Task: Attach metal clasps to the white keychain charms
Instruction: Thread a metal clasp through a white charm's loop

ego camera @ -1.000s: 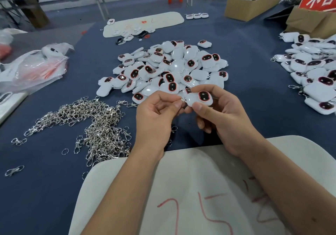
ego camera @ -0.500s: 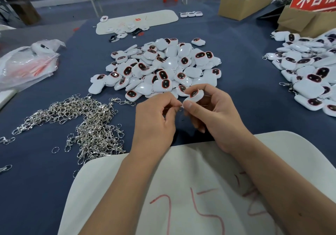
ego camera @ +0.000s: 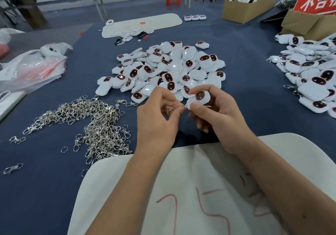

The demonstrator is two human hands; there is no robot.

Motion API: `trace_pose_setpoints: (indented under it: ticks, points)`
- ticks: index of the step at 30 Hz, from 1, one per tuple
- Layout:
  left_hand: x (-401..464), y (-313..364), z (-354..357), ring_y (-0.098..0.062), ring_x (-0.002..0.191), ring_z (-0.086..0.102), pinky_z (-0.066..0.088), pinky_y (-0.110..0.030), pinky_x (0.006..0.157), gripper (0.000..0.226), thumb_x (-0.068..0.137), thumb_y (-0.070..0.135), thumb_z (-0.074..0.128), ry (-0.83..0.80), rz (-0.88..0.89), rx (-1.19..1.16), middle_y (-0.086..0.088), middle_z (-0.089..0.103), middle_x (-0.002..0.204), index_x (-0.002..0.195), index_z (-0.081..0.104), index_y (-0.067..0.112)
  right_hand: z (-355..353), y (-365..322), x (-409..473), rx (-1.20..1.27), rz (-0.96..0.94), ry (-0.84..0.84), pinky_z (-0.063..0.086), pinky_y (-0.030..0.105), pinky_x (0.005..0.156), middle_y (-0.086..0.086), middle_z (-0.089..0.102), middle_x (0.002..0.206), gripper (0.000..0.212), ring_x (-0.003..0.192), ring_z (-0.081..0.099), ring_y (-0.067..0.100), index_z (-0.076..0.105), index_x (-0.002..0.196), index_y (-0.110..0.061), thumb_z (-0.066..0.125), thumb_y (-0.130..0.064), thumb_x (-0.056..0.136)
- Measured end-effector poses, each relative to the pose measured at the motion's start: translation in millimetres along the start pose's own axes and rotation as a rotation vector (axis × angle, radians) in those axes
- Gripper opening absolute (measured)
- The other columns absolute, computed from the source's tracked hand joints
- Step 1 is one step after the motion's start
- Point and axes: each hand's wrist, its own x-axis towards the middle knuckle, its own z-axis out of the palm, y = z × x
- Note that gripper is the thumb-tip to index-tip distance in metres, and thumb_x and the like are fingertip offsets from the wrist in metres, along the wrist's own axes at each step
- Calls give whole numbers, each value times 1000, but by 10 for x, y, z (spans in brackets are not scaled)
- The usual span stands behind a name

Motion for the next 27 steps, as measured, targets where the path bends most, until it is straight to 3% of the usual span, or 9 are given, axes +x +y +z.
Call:
trace_pose_setpoints:
  ticks: [3, 7, 12, 16, 20, 23, 27]
  points:
    - [49, -44, -34, -13, 76, 70, 56, -22, 74, 26, 85, -3, 75, -22, -173, -216, 2, 77, 85, 100, 65, 15, -2, -16, 1, 80, 18, 8, 40, 24, 48, 10, 68, 77, 30, 55, 53, 18, 64, 123, -10, 63, -12, 93]
    - [66, -75, -56, -11, 83, 69, 55, -20, 82, 30, 89, -10, 67, -169, -240, -345, -1, 79, 95, 109, 72, 11, -33, -21, 12, 201, 50, 23, 36, 24, 46, 10, 65, 76, 30, 53, 50, 18, 61, 127, -6, 55, 4, 100]
    - [55, -72, -11, -16, 83, 66, 54, -23, 81, 16, 92, -4, 68, -224, -234, -461, -14, 74, 89, 95, 72, 11, -29, -35, 8, 204, 65, -13, 38, 23, 45, 10, 65, 78, 33, 53, 50, 18, 65, 126, -9, 61, -8, 93]
    - [60, -72, -12, -7, 75, 66, 52, -18, 72, 19, 94, 0, 67, -198, -253, -459, 3, 73, 79, 87, 72, 17, -21, -33, 2, 205, 64, -17, 38, 24, 45, 12, 66, 78, 35, 52, 49, 18, 65, 127, -8, 63, -12, 91]
    - [49, -28, 5, -5, 69, 62, 50, -18, 67, 20, 96, 3, 66, -160, -259, -425, 3, 71, 75, 83, 70, 18, -25, -29, -3, 183, 58, -20, 38, 24, 45, 14, 68, 80, 36, 53, 48, 17, 64, 127, -6, 65, -12, 92]
    - [26, -3, 22, -18, 73, 62, 52, -31, 73, 13, 93, 6, 66, -119, -193, -355, -12, 70, 78, 83, 68, 14, -21, -31, -8, 160, 43, -19, 38, 24, 45, 14, 70, 82, 34, 53, 49, 17, 64, 126, -5, 66, -11, 92]
    - [-1, 6, 44, -30, 77, 66, 54, -37, 76, 8, 85, 14, 63, -65, -114, -216, -5, 70, 77, 82, 69, 10, -26, -26, -10, 140, 26, -21, 39, 23, 44, 14, 71, 83, 28, 53, 50, 16, 64, 125, -3, 65, -3, 98]
